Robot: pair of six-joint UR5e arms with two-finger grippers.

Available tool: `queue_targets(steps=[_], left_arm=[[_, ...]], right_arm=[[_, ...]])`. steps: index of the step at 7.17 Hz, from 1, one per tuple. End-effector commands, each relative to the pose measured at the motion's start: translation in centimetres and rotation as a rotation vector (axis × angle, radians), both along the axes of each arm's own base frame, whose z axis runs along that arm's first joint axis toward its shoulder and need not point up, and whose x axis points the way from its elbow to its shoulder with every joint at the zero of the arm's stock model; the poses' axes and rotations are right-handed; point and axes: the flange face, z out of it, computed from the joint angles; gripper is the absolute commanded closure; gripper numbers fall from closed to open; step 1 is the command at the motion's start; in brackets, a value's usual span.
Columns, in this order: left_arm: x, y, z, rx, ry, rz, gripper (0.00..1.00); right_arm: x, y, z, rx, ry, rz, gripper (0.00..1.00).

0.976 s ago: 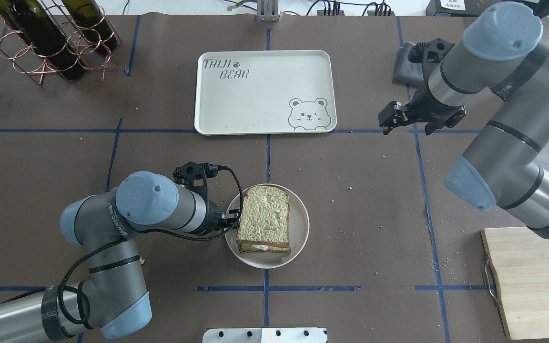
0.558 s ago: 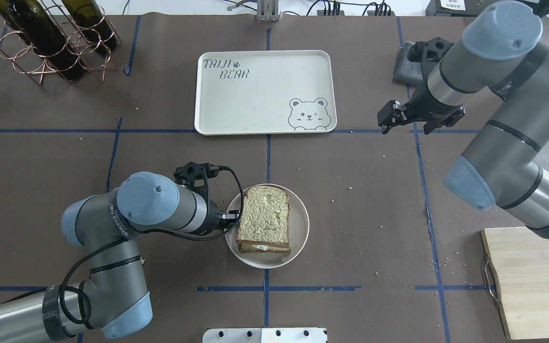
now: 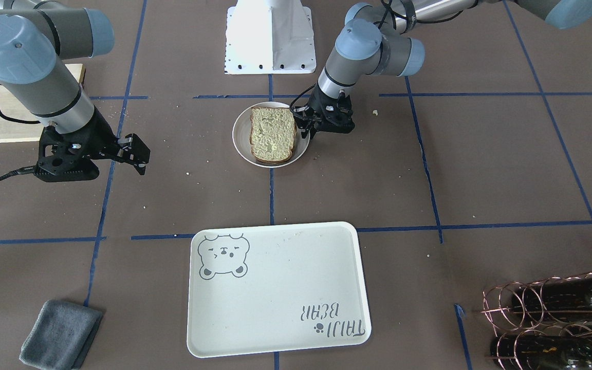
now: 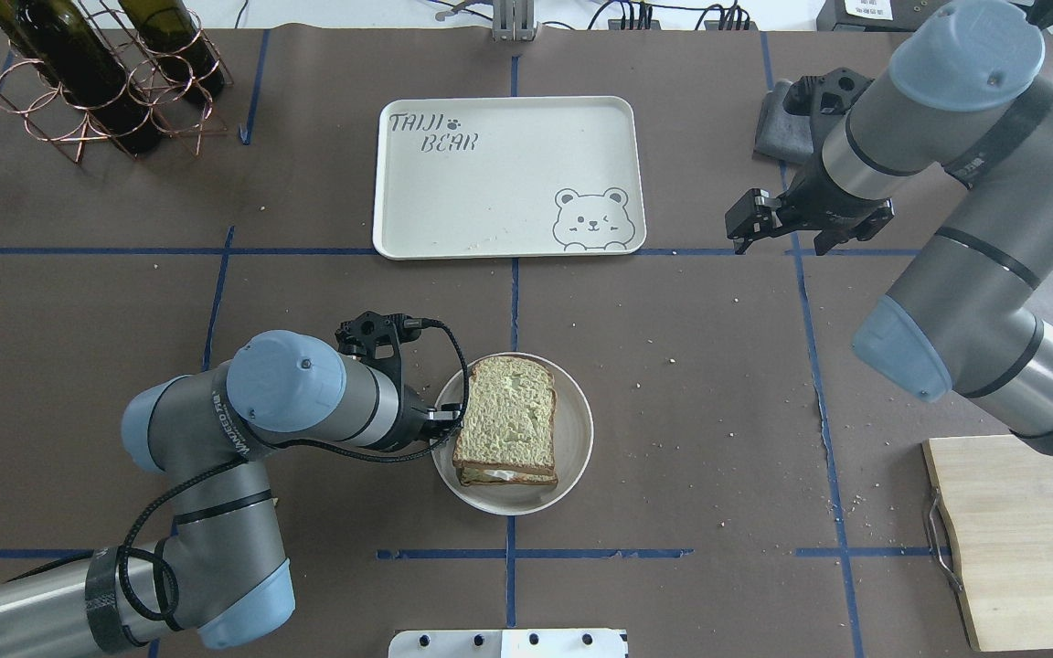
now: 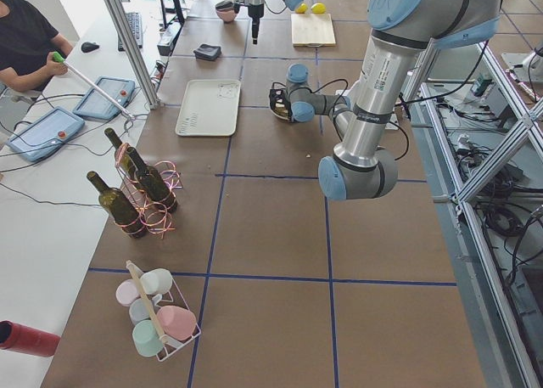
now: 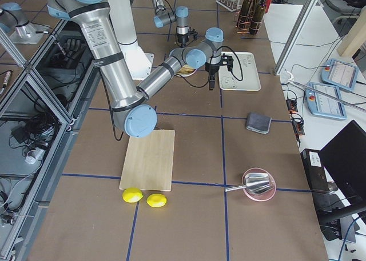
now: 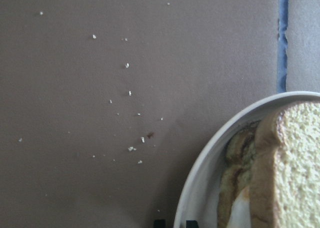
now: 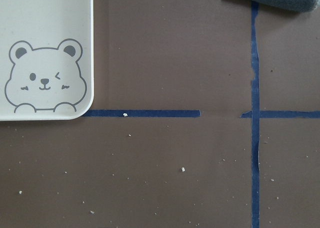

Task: Make sandwich and place on tray
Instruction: 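Grasp the plate rim with the left gripper while the right arm withdraws, then carry the sandwich plate with the left gripper onto the white tray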

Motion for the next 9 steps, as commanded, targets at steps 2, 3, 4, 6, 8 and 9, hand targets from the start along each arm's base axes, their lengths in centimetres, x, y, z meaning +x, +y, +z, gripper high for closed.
queue_targets(steps=[2,3,4,6,8,9], left_arm=[[0.0,0.2,-0.5,0.003,0.011,0.001,1.0],[-0.6,0.0,-1.1,0.014,0.053,-0.006,1.0],[-1.5,-0.7,-1.5,-0.034,0.118,-0.056,1.0],[-4.8,-4.4,-3.1,-0.247,0.272,-0.226,1.0],[-5.5,-7.5,-3.7,-0.39,0.297,-0.334,1.0],[-3.7,-10.8,-3.3,-0.424,0.27,-0.385,1.0]], right_arm=[[0.1,0.0,0.0,-0.001,-0.001,0.001,0.0],[0.1,0.0,-0.1,0.002,-0.003,0.0,0.0],[0.4,0.1,-0.1,0.005,-0.011,-0.01,0.0],[3.2,-0.9,0.7,-0.002,-0.033,-0.034,0.0],[7.2,-2.0,4.2,0.062,0.01,-0.084,0.0],[9.9,-2.8,6.0,0.086,0.033,-0.089,0.0]])
